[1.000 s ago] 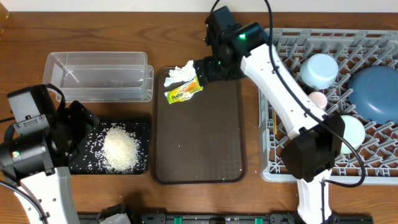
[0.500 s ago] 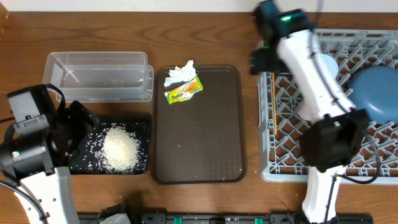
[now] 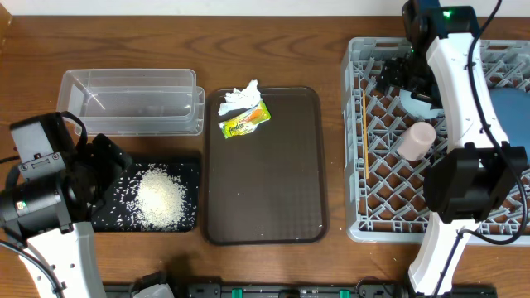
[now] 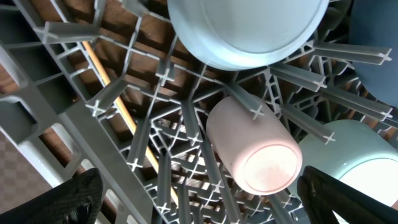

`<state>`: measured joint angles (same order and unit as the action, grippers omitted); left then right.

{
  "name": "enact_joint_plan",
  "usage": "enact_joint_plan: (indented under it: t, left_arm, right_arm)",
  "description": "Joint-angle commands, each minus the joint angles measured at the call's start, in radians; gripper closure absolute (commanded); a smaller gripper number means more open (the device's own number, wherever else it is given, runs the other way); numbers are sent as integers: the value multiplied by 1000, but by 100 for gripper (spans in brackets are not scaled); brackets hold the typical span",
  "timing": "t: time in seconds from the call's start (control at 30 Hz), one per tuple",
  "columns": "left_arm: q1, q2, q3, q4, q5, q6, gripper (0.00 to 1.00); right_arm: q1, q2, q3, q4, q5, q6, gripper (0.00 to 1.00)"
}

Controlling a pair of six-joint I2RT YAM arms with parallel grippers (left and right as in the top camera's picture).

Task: Sort waste into correct bins and load items into the dishwasher rack
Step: 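Release the stick in the rack and raise the right gripper, then reach the left gripper to the yellow snack wrapper on the brown tray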

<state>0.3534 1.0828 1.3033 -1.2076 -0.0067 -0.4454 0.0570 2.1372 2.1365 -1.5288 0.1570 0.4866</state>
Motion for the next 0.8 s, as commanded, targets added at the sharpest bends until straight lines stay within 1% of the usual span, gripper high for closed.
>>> enact_joint_plan:
  t: [0.0, 0.4, 0.43, 0.47, 0.57, 0.67, 0.7, 0.77]
  left_arm:
    - [5, 1, 10, -3, -5, -1, 5]
    - [5, 1, 10, -3, -5, -1, 5]
    - [5, 1, 10, -3, 20, -23, 5]
    - [5, 1, 10, -4, 65, -53, 5]
    - [5, 1, 10, -3, 261, -147, 5]
    - [5, 1, 10, -5, 382, -216, 5]
    - [5, 1, 10, -16, 434, -225, 5]
    - [4, 1, 10, -36, 597, -223, 5]
  right_arm:
    - [-5, 1, 14, 0, -5, 14, 1]
    - [-3, 1, 14, 0, -5, 14, 1]
    - [-3, 1, 14, 0, -5, 14, 1]
    - [-3, 1, 14, 0, -5, 14, 1]
    - [-3, 1, 14, 0, -5, 14, 1]
    - [-3, 1, 14, 0, -5, 14, 1]
    - [-3, 1, 14, 0, -5, 14, 1]
    - [-3, 1, 14, 0, -5, 14, 1]
